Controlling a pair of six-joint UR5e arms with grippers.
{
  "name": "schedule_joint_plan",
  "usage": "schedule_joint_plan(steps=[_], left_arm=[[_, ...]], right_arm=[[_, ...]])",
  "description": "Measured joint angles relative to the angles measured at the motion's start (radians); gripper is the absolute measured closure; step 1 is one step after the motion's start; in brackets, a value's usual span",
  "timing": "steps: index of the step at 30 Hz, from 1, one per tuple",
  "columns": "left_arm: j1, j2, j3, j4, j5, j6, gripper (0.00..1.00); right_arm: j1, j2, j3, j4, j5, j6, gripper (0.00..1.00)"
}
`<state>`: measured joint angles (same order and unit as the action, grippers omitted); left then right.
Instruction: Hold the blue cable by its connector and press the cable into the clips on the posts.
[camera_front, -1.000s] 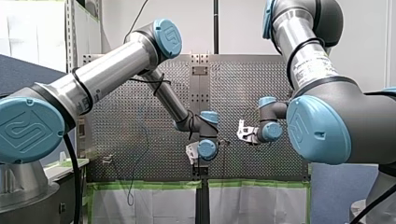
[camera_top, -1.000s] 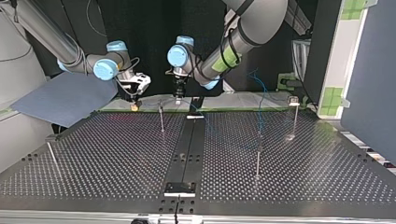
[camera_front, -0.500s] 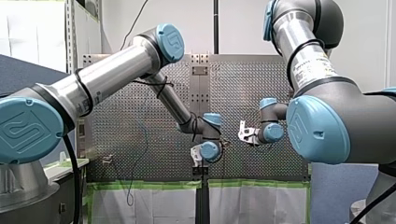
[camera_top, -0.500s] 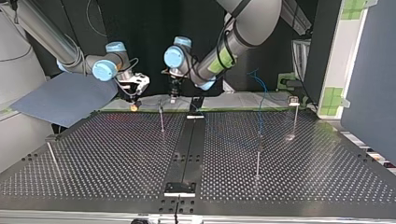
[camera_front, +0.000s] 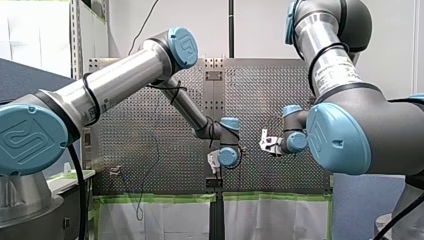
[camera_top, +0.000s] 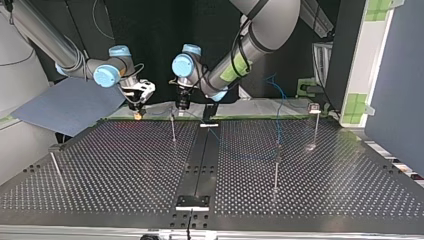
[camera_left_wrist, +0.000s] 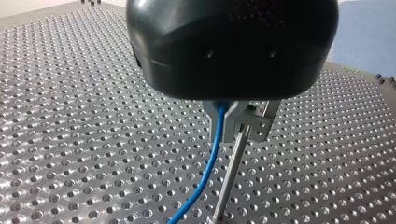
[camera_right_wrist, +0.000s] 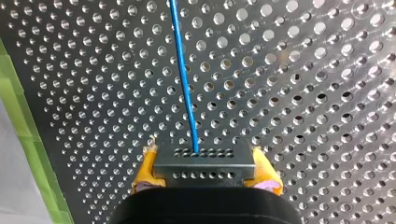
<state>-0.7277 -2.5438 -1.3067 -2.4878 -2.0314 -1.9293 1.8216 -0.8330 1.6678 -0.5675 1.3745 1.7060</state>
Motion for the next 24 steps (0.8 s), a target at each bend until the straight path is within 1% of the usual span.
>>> schedule_joint_plan(steps=[6,13,18,21,24], left_arm=[[-0.001,-0.008,0.0,0.003,-0.013,0.002,1.0],[-0.005,-0.009,0.0,0.005,-0.017,0.014,1.0],[-0.01,-0.008,0.0,0.001,-0.001,0.046,1.0],[-0.014,-0.008,0.0,-0.014,0.009,0.068,1.0],[-0.015,-0.008,0.0,-0.028,0.011,0.078,1.0]], right_arm=[[-0.003,0.001,0.0,0.0,-0.002,-0.002,1.0],[-0.004,0.002,0.0,0.0,-0.006,-0.007,1.0],[-0.015,0.002,0.0,0.0,-0.006,-0.003,1.0],[-0.023,0.002,0.0,0.0,-0.007,-0.001,1.0],[-0.03,0.002,0.0,0.001,-0.008,0.0,1.0]])
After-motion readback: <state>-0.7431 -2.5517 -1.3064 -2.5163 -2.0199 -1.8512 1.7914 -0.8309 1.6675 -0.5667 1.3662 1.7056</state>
